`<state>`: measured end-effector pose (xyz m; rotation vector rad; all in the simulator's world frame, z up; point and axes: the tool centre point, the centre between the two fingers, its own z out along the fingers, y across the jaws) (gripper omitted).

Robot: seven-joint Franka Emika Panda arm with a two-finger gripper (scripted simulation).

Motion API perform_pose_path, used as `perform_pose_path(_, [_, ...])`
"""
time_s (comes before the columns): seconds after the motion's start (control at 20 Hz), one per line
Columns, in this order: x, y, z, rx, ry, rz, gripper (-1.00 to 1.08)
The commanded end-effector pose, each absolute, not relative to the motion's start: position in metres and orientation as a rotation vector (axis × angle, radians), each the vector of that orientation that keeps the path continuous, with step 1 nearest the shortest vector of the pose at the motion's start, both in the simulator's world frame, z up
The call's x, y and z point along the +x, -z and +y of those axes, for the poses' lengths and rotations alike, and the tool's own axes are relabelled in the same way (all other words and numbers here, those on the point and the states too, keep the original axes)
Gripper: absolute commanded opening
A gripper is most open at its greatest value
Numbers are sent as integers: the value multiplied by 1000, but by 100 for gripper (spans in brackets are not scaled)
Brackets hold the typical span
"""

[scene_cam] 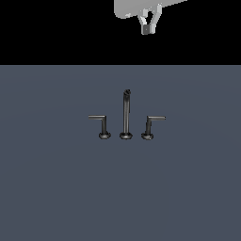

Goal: Turn on the faucet by rotating a designated handle.

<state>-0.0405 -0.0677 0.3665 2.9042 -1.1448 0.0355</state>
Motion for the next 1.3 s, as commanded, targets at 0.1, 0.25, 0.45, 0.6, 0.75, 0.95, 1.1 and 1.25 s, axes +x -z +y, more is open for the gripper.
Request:
perform_pose_path(0.1, [-12, -331, -81, 2825, -32, -1336, -100])
perform_pose_path(0.25, [4, -305, -90, 2766, -29, -1460, -100])
perform_pose_path(0.45, [24, -269, -102, 2679, -24, -1621, -100])
perform_pose_path(0.6, [37, -240, -111, 2607, -20, -1738, -100])
perform_pose_path(0.75, [47, -209, -121, 2530, -16, -1852, -100])
perform_pose_path(0.95, [58, -171, -132, 2428, -10, -1988, -100])
perform_pose_path(1.1, [63, -147, -138, 2362, -7, -2067, -100])
perform_pose_path(1.25, [66, -127, -143, 2308, -4, -2129, -100])
